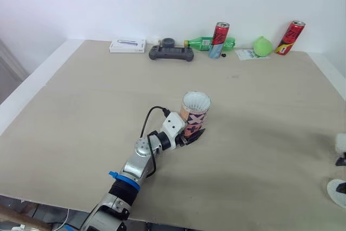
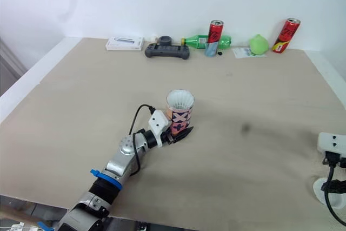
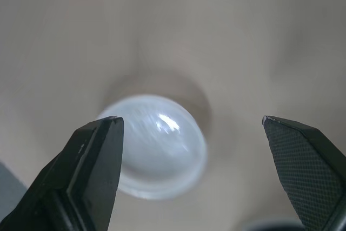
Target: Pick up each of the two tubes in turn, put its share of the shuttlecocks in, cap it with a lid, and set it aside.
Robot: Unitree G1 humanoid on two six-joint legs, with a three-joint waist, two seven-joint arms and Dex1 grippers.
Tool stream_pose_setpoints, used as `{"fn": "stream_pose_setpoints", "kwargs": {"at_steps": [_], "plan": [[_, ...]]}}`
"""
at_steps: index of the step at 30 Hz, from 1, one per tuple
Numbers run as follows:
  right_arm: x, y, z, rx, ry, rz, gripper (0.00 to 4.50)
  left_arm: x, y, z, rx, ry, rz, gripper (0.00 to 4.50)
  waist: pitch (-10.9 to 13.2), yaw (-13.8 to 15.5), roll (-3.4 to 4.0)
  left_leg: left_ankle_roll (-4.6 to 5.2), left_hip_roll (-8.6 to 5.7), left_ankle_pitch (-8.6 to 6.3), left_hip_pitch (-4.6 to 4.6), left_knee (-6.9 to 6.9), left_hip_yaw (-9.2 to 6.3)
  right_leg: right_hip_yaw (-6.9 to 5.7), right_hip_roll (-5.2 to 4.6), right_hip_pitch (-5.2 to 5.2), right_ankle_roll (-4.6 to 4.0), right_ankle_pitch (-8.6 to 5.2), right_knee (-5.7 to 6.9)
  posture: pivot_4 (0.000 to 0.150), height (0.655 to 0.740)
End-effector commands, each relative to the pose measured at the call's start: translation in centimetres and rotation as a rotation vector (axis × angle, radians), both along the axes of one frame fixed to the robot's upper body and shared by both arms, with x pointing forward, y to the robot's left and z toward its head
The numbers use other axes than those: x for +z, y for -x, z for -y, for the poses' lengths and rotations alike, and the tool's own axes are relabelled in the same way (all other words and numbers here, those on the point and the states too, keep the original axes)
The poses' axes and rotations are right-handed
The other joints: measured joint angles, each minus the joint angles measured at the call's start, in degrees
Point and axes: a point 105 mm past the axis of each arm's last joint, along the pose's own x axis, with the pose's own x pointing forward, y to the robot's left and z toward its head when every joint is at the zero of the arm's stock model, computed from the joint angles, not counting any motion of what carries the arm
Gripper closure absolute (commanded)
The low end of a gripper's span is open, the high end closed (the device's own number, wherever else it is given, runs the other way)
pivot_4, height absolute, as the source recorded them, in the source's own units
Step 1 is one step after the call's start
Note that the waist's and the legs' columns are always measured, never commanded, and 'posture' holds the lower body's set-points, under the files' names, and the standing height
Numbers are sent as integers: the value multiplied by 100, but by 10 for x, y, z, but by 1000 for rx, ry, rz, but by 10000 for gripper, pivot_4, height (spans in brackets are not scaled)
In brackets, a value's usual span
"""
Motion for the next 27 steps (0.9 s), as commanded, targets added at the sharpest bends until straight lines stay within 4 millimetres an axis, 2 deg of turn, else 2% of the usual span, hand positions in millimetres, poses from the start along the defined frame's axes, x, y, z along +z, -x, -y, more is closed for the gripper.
{"fn": "stream_pose_setpoints", "kwargs": {"at_steps": [1, 5, 7, 8, 9, 12, 13, 18, 21, 23, 25, 27], "plan": [[-6, -1, 4, -37, -15, -4, 933, 3, 1, 2, 2, 16, 15, 14530, 1, -7, -2, 0, 0, 0, 1, 1, -1, 1, 0, 1, 2, 1, 0, 1500, 7395], [-19, 5, 13, -62, -3, -31, 933, 5, 0, 3, 1, 24, 21, 14530, 6, -8, -31, -1, 2, -1, 21, 10, -5, -2, 0, 24, 3, 2, -1, 1500, 7395], [-23, 7, 14, -80, -19, -36, 6078, 6, 0, 2, 2, 26, 22, 14530, 12, -8, -45, -5, 1, -3, 54, 11, -11, -8, -3, 61, 3, 1, -11, 1500, 7395], [-23, 7, 15, -83, -24, -36, 6078, 6, 0, 2, 3, 26, 23, 14530, 12, -7, -45, -11, 1, -8, 65, 11, -16, -14, -6, 78, 3, 1, -26, 1500, 7395], [-24, 7, 15, -83, -26, -36, 10301, 7, -1, 1, 4, 27, 23, 14530, 12, -3, -45, -12, -2, -8, 64, 11, -14, -15, -14, 79, 4, 0, -27, 1500, 7395], [-24, 8, 15, -85, -41, -37, 19215, 7, -1, 0, 5, 27, 25, 14530, 9, 12, -41, -11, -8, -8, 62, 11, -16, -16, -21, 81, 8, -1, -27, 1500, 7395], [-24, 8, 14, -86, -49, -38, 24970, 7, -1, 0, 4, 25, 25, 14530, 9, 13, -42, -7, -9, -8, 62, 9, -18, -17, -21, 81, 8, 0, -27, 1500, 7395], [-22, 7, 11, -81, -78, -22, 43094, 8, -3, 0, 0, 20, 32, 14530, 1, 14, -46, -5, 4, -18, 63, -6, -34, -27, 3, 83, -3, -17, -27, 1500, 7395], [-19, 8, 9, -81, -97, -21, 44196, 10, -5, -1, 4, 22, 36, 14530, 2, 13, -48, -5, 7, -19, 63, -6, -40, -29, 7, 83, -5, -18, -27, 1500, 7395], [-10, 5, -3, -67, -169, -7, 44196, 10, -7, -1, 4, 19, 39, 14530, 4, 13, -50, -5, 6, -19, 64, -5, -40, -28, 6, 83, -5, -18, -27, 1500, 7395], [12, -7, -22, -9, -230, 58, 44196, 10, -7, -1, 0, 15, 41, 14530, 7, 2, -46, -6, 6, -20, 64, -5, -41, -28, 5, 83, -5, -18, -27, 1500, 7395], [48, -29, -51, 59, -317, 188, 44196, 9, -8, -2, -5, 10, 41, 14530, 11, -53, -14, -10, 6, -24, 67, -5, -26, -18, -1, 79, 0, -15, -27, 1500, 7395]]}}
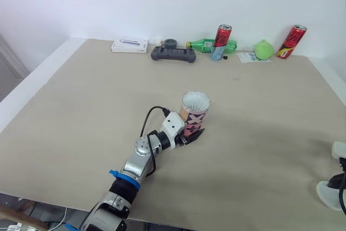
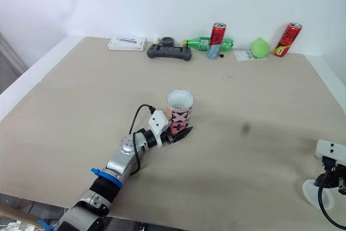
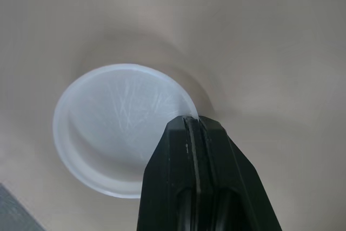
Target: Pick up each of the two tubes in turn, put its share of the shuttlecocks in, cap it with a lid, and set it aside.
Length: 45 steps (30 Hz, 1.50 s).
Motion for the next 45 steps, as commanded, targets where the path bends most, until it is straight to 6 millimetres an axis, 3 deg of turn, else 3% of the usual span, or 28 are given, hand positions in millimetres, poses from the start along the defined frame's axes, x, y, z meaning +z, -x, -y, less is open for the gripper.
{"fn": "stream_pose_setpoints", "kwargs": {"at_steps": [1, 4, 9, 15, 18, 22, 28, 34, 40, 45], "plan": [[72, -33, -50, 123, -144, 227, 44196, 11, -1, 2, -16, 17, 39, 14530, 6, -65, 47, -1, -1, -1, 3, 0, 10, 4, -5, -1, 3, 2, 0, 1500, 7395], [122, -47, -101, 244, -250, 394, 44196, 12, -3, 0, -17, 18, 37, 14530, 25, -138, 90, -3, -5, 0, 6, 1, 24, 14, -8, -7, 13, 8, 2, 1500, 7395], [183, -59, -183, 472, -376, 660, 44196, 13, -4, 2, -30, 14, 39, 14530, 37, -134, 66, -19, 4, -7, 0, -4, -6, -7, 3, -13, -3, -1, 1, 1500, 7395], [201, -84, -254, 685, -412, 829, 44196, 11, -4, 8, -61, 5, 31, 14530, 48, -111, 45, -11, 2, -16, -28, -4, 2, -6, -11, -29, 10, -8, -1, 1500, 7395], [198, -98, -274, 738, -388, 854, 44196, 11, -4, 11, -66, 6, 31, 14530, 45, -86, 51, -4, 0, -14, -89, 9, 4, 0, -11, -83, 48, 16, 4, 1500, 7395], [187, -112, -289, 811, -331, 854, 44196, 11, 0, 14, -83, 4, 33, 14530, 45, -45, 51, -1, 0, -15, -112, 18, 3, -1, -12, -104, 48, 20, 7, 1500, 7395], [181, -127, -289, 857, -254, 838, 44196, 8, 2, 12, -74, 0, 30, 14530, 45, -9, 52, 2, 6, -14, -108, 18, 7, -3, -7, -105, 37, 26, 8, 1500, 7395], [187, -128, -285, 887, -200, 827, 44196, 6, 3, 11, -68, -3, 28, 14530, 44, -5, 52, 2, 13, -14, -105, 16, 10, -5, 0, -109, 27, 24, 14, 1500, 7395], [205, -125, -284, 882, -197, 845, 44196, 6, 3, 11, -64, -2, 29, 14530, 44, -4, 53, 2, 14, -14, -102, 17, 13, -5, -2, -109, 23, 26, 17, 1500, 7395], [196, -122, -282, 901, -174, 807, 44196, 6, 2, 11, -63, -2, 31, 14530, 44, 3, 53, 2, 15, -14, -102, 17, 13, -5, -3, -109, 21, 25, 18, 1500, 7395]]}}
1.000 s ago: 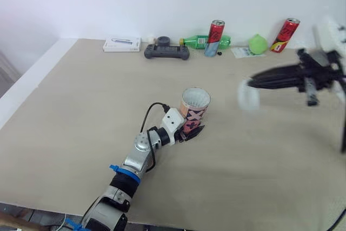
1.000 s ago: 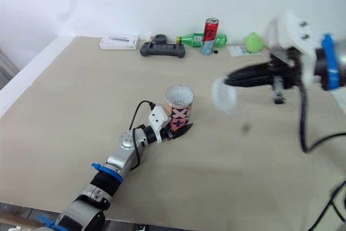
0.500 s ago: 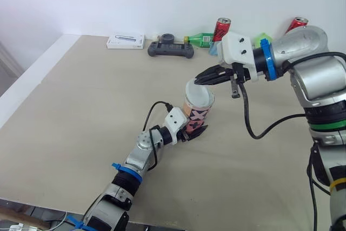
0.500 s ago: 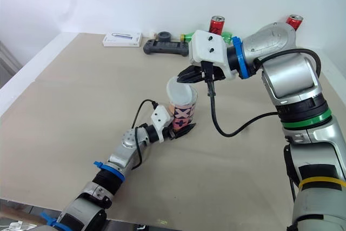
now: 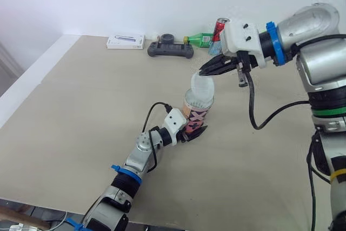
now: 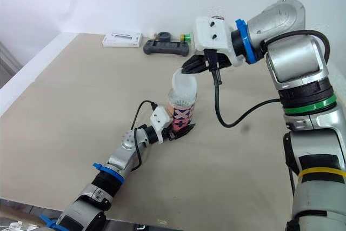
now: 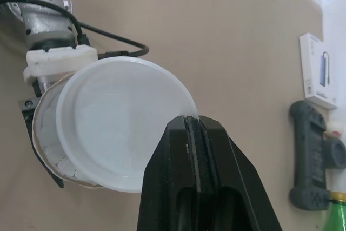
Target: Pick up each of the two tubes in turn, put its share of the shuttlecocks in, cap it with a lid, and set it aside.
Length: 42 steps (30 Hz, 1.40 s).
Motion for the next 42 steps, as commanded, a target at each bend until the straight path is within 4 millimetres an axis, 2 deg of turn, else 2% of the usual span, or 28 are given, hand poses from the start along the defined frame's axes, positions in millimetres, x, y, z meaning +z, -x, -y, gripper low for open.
{"fn": "stream_pose_setpoints", "kwargs": {"at_steps": [1, 6, 29, 40, 41, 42], "plan": [[6, 6, 3, 8, 23, 36, 44196, -3, 2, 3, -5, -7, -7, 14530, 0, 3, 0, 0, 0, 0, 0, 0, 0, 0, -1, 0, 0, 0, 0, 1500, 7395], [-8, 5, 6, 2, 54, 13, 44196, -3, 2, 3, -7, -6, -7, 14530, 0, 7, 0, 0, 0, 0, 0, 0, 1, -1, -1, 0, 0, 0, 0, 1500, 7395], [-37, 3, 11, 0, 140, 1, 44196, -4, 2, 1, -1, -11, -6, 14530, -1, 22, 0, 0, -1, 0, 1, 1, 0, -1, -1, 2, 1, 0, 2, 1500, 7395], [-45, 5, 11, 7, 167, -7, 44196, -4, 2, 0, 1, -11, -7, 14530, -1, 26, 0, 0, -2, 0, 4, 1, 0, -1, -1, 5, 0, -1, 2, 1500, 7395], [-45, 5, 11, 7, 167, -6, 41341, -4, 2, 0, 1, -11, -8, 14530, -1, 26, 0, 0, -2, 0, 4, 1, 0, -1, -1, 5, 0, -1, 2, 1500, 7395], [-46, 5, 11, 7, 168, -5, 36340, -4, 2, 0, 1, -10, -8, 14530, -2, 26, -1, 0, -2, 0, 5, 1, 0, -1, -1, 6, 0, -1, 2, 1500, 7395]]}}
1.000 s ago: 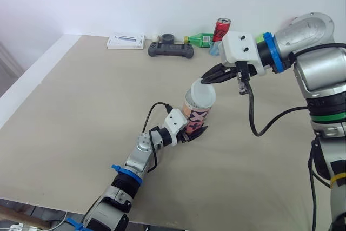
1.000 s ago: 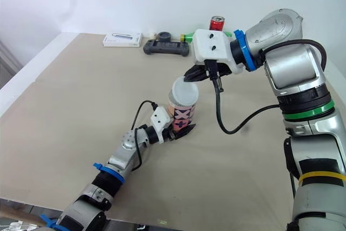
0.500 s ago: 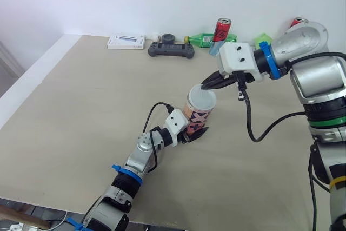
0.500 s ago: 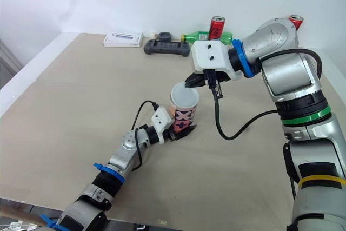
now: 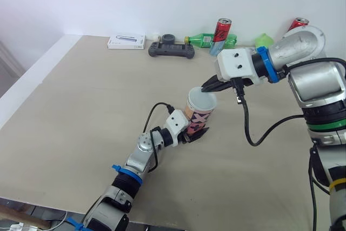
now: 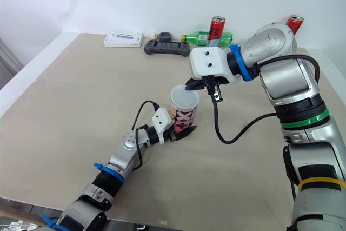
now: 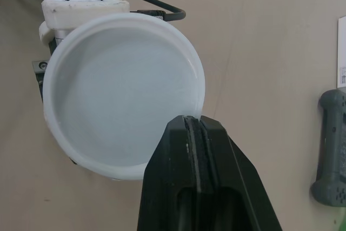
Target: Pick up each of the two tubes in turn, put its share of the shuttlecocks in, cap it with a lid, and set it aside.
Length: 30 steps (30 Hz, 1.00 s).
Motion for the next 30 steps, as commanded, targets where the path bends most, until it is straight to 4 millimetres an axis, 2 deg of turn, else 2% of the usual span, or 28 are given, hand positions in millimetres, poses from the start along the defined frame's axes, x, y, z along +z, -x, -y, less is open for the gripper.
{"fn": "stream_pose_setpoints", "kwargs": {"at_steps": [1, 4, 8, 9, 13, 15, 18, 19, 20, 21, 24, 26, 27, 30], "plan": [[-8, 3, 3, 4, 39, -18, 34103, -4, 1, -3, 13, 7, -23, 14530, -1, 0, 1, 0, 0, 0, 0, 0, 0, 0, 0, 0, 0, 0, 0, 1500, 7395], [-5, 2, 2, -1, 21, -6, 21413, -5, 2, -2, 9, 5, -26, 14530, -4, 0, -1, 0, 2, 0, 8, 0, 0, -1, 2, 7, -1, -1, 0, 1500, 7395], [16, 0, -1, -14, -69, 10, 3205, -3, 0, -2, 13, 6, -21, 14530, -6, -2, 0, 0, 2, 0, 15, 0, 0, -1, 2, 12, -16, -8, 1, 1500, 7395], [22, 1, -2, -12, -96, 3, 254, -3, 0, -3, 14, 7, -21, 14530, -6, -2, 0, 0, 2, 0, 15, 0, 1, -1, 2, 12, -16, -8, 1, 1500, 7395], [38, 7, -7, 2, -220, -47, 254, -5, 1, -3, 14, 5, -24, 14530, -5, -4, 0, 0, 3, 0, 13, 0, 4, 1, 0, 7, -7, -1, 4, 1500, 7395], [40, 11, -12, 17, -273, -100, 6108, -5, 1, -4, 14, 6, -25, 14530, -5, -4, 0, 0, 4, 0, 12, -1, 4, 0, 1, 6, -8, -1, 5, 1500, 7395], [25, 17, -14, 23, -296, -206, 13790, -4, 0, -3, 15, 8, -24, 14530, -6, -2, 0, 0, 7, 0, 12, -1, 2, -3, 2, 6, -10, 0, 5, 1500, 7395], [19, 17, -14, 16, -297, -229, 20164, -4, 0, -3, 16, 9, -24, 14530, -6, -2, -1, 0, 7, 0, 12, -1, 2, -3, 2, 6, -11, -1, 6, 1500, 7395], [14, 17, -14, 11, -294, -242, 21138, -4, 0, -2, 16, 10, -23, 14530, -6, -2, -1, 0, 7, 0, 12, 0, 1, -5, 2, 8, -11, -1, 5, 1500, 7395], [6, 15, -13, -2, -289, -263, 27172, -4, 0, -2, 16, 10, -23, 14530, -5, -2, -1, 0, 7, 0, 12, 0, 2, -4, 2, 7, -12, -2, 5, 1500, 7395], [-12, 11, -14, -28, -278, -311, 34824, -4, 0, -2, 18, 12, -25, 14530, -6, -5, 0, 0, 7, 0, 12, 1, 5, -2, 3, 6, -13, -1, 6, 1500, 7395], [-22, 6, -16, -46, -275, -321, 43099, -5, 1, -2, 20, 13, -26, 14530, -6, -16, 0, 1, 7, 1, 12, 1, 8, 1, 4, 4, -9, 1, 6, 1500, 7395], [-24, 1, -16, -63, -281, -319, 44612, -5, 1, -2, 21, 14, -26, 14530, -9, -25, -2, 1, 9, 1, 13, 1, 10, 3, 6, 4, -10, 2, 7, 1500, 7395], [-31, -7, -15, -98, -263, -312, 44612, -5, 2, -2, 21, 16, -27, 14530, -11, -25, -7, 2, 23, 4, 19, 3, 12, 3, 20, 7, -20, 11, 8, 1500, 7395]]}}
